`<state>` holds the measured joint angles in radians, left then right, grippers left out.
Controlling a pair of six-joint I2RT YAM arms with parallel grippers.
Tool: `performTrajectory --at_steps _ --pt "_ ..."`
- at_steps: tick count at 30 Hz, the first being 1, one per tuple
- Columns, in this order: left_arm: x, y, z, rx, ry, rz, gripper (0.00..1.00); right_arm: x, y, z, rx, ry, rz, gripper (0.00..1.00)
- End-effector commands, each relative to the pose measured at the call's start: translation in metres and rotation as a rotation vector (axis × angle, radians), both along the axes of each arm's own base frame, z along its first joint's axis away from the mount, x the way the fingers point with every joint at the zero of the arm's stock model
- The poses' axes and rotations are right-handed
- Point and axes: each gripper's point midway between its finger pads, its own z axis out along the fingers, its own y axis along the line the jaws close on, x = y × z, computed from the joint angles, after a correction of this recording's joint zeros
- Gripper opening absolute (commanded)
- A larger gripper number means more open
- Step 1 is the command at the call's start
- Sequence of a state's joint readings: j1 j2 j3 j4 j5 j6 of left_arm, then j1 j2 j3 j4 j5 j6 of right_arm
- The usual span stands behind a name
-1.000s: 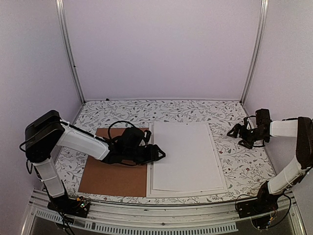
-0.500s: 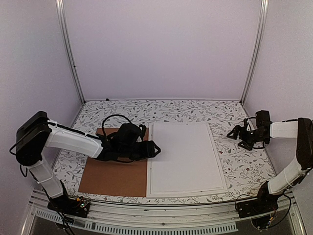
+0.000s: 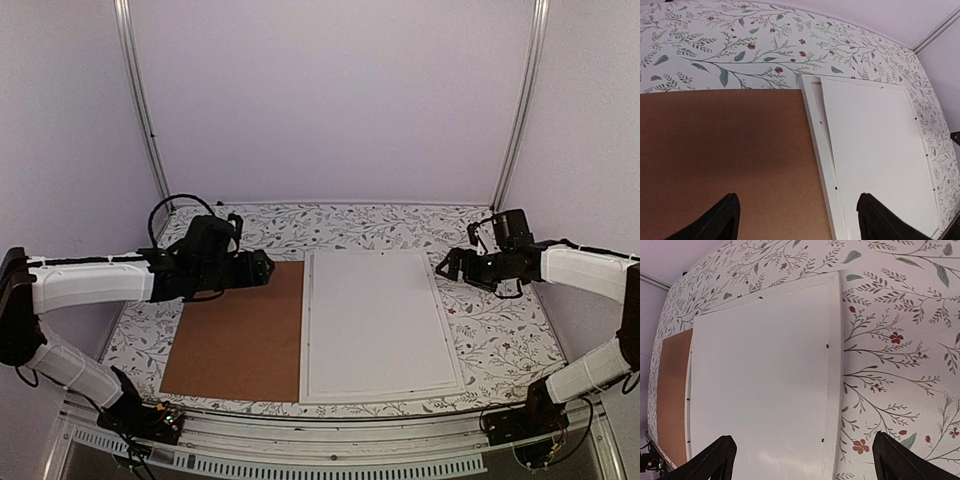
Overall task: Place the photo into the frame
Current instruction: Place the photo on the mat board, then pick up the backboard from the center of the board.
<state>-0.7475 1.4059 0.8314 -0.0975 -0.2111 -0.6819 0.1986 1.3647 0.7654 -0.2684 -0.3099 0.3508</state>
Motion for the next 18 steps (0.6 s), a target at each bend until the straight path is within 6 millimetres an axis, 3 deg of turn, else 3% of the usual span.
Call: performTrajectory --at_steps 1,2,8,13,18 --pt "0.006 0.058 -0.012 0.06 0.023 0.033 0.85 -0.001 0.048 0.032 -0.038 -0.084 0.064 0.99" --pt "0.008 0.068 -0.013 0.054 0.034 0.046 0.86 0.0 0.056 0.032 -0.046 -0.084 0.071 0.99" --pt "0.018 0.117 -0.018 0.024 0.073 0.106 0.88 -0.021 0.145 0.037 -0.084 -0.093 0.245 0.99" --pt "0.017 0.145 -0.025 -0.009 0.097 0.151 0.89 -0.035 0.201 0.017 -0.137 -0.062 0.364 0.99" --pt "0.015 0.154 -0.033 -0.078 0.117 0.175 0.89 -0.045 0.242 -0.009 -0.158 -0.018 0.454 0.99"
